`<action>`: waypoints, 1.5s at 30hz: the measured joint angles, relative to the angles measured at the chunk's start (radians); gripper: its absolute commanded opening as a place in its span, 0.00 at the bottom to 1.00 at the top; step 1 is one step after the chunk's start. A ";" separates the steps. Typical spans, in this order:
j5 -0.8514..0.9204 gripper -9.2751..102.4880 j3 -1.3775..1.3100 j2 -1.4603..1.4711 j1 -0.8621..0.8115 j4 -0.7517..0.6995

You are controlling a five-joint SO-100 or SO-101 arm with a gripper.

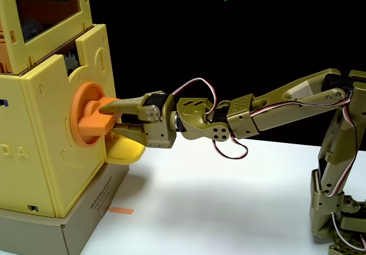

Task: Turn the button of vending machine.

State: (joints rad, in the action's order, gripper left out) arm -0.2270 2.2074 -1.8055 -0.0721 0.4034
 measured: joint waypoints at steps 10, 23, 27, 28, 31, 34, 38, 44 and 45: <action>-0.977 0.07 -0.002 -0.021 -0.015 -0.054; -1.559 0.07 0.003 -0.034 -0.006 -0.021; -1.578 0.07 0.008 -0.034 -0.003 -0.021; -1.582 0.07 0.008 -0.034 -0.002 -0.021; -1.582 0.11 0.009 -0.034 0.000 -0.020; -1.582 0.20 0.009 -0.034 0.006 -0.020; -1.577 0.31 0.025 -0.049 0.025 -0.020; -1.523 0.38 0.034 -0.055 0.048 -0.015; -1.517 0.39 0.037 -0.061 0.054 -0.012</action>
State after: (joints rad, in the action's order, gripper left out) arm -1.7441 2.2442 -1.8669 -0.0184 0.3912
